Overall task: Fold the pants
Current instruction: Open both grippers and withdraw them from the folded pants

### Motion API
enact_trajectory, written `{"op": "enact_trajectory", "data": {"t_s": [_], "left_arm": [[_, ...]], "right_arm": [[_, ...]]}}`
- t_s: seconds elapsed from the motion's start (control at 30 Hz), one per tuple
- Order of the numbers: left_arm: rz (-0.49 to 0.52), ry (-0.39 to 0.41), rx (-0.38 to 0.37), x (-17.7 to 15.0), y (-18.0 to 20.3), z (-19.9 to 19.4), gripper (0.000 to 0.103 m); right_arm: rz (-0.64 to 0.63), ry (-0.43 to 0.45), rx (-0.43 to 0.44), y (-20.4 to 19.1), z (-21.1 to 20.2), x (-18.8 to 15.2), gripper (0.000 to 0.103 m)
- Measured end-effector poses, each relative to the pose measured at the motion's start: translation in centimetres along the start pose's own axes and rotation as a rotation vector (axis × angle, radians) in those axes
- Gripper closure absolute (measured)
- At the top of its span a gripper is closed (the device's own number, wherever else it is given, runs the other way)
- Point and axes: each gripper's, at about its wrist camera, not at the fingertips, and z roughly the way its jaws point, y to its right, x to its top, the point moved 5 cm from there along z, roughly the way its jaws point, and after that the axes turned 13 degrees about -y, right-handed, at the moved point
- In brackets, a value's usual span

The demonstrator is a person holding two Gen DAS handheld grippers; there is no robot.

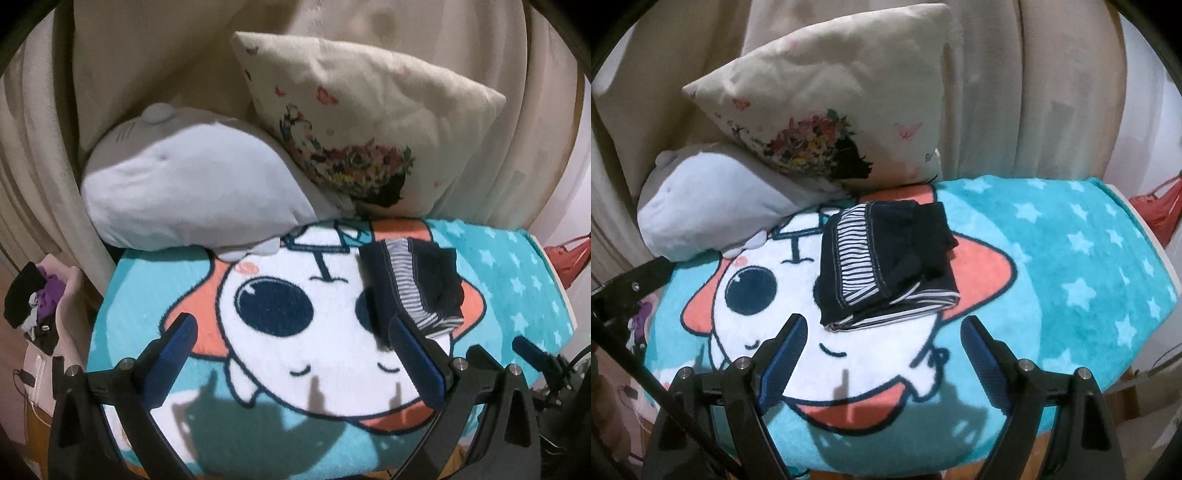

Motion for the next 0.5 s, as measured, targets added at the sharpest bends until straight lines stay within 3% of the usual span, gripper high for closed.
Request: {"op": "enact_trajectory", "data": {"t_s": [0.5], "left_arm": [[0.023, -0.080, -0.018, -0.5, 1.3, 2.0, 0.000]], "right_arm": [[0.027, -0.023, -0.026, 1.5, 1.1, 1.0, 0.014]]}}
